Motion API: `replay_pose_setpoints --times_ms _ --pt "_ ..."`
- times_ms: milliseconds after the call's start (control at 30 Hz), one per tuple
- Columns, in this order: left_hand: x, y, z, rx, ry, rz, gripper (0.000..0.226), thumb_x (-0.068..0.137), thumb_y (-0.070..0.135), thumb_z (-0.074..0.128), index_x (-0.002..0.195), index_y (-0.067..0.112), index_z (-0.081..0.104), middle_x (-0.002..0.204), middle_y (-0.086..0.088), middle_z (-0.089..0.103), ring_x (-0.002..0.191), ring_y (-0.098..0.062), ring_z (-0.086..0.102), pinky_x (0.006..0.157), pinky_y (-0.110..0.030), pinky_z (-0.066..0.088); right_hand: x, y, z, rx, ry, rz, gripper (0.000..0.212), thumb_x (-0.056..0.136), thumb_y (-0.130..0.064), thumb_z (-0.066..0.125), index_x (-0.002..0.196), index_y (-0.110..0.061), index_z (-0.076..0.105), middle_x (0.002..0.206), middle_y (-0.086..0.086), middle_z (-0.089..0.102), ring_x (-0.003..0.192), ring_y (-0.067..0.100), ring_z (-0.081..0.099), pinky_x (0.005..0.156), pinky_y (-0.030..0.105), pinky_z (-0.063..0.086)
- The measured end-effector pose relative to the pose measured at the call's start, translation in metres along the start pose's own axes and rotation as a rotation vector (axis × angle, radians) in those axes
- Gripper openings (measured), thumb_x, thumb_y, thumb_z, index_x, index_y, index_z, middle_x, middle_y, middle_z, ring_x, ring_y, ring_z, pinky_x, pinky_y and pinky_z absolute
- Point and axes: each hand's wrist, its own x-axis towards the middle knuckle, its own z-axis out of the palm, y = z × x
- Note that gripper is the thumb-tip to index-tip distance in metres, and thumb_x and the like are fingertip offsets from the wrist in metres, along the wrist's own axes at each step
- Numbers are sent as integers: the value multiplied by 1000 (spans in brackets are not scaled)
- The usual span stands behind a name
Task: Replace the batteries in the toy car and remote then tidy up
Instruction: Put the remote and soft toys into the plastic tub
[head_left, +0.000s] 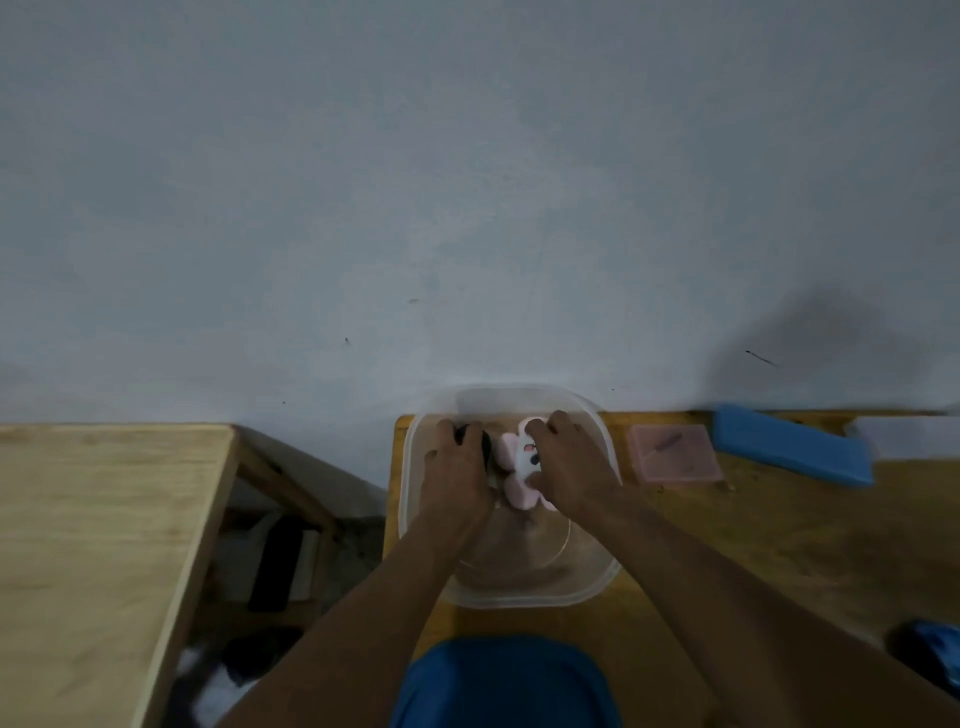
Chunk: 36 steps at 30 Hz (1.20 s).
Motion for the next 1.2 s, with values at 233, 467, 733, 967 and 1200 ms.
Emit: replay_pose_setpoints --times_ms 233,467,733,967,1200 --pt "-25 13 -15 31 110 24 35 90 27 59 121 16 49 129 -10 50 107 -26 52 92 -37 48 -24 -5 -15 58 67 -43 53 81 -14 64 129 -12 41 128 10 46 116 29 47 87 32 40" --pt "-75 39 -27 203 242 189 41 84 30 58 121 13 54 120 -10 57 104 -32 55 84 -39 47 -89 12 -44 94 303 -100 31 88 -26 56 117 -16 55 119 8 53 106 28 54 82 39 49" --pt "-163 112 4 332 290 237 58 82 44 55 133 17 48 123 -10 55 105 -32 57 86 -44 49 -192 82 -49 135 327 -46 44 90 -38 53 130 -20 50 134 5 49 120 24 49 94 41 47" --pt "-235 166 74 274 140 265 55 88 48 52 136 22 42 130 -7 49 115 -28 51 86 -42 51 -282 150 -16 146 226 -13 41 90 -39 55 126 -22 50 127 6 49 114 26 51 90 38 46" --pt "-279 187 127 251 -194 189 83 80 47 67 148 32 22 155 -8 17 140 -35 25 108 -46 35 -343 187 26 161 41 26 52 89 -45 54 136 -28 41 135 9 41 121 32 45 98 41 41"
